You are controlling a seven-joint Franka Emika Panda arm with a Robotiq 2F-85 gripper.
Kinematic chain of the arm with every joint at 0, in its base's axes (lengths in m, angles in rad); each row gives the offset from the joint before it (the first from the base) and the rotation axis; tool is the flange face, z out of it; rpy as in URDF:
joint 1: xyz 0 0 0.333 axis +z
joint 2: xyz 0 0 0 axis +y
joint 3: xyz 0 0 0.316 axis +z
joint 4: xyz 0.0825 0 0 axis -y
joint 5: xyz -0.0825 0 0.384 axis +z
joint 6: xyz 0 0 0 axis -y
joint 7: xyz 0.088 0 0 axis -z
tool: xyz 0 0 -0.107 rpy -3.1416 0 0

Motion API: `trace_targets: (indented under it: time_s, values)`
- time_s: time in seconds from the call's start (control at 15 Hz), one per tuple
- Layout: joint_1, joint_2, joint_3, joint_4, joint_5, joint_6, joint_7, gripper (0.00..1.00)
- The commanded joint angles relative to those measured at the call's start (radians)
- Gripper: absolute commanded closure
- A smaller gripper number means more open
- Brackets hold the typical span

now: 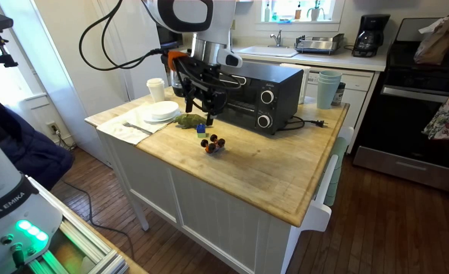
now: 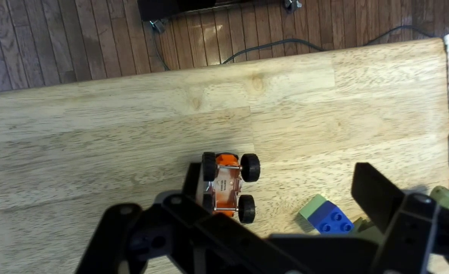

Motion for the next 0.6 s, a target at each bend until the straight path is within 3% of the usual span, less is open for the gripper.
trace_targets:
  time_s: [0.0, 0.53]
  values:
    - [-0.018, 0.002, 0.018, 0.006, -0.002, -0.003, 0.000, 0.00]
    - [-0.028, 0.100, 0.023, 0.051, 0.005, 0.092, 0.041, 0.00]
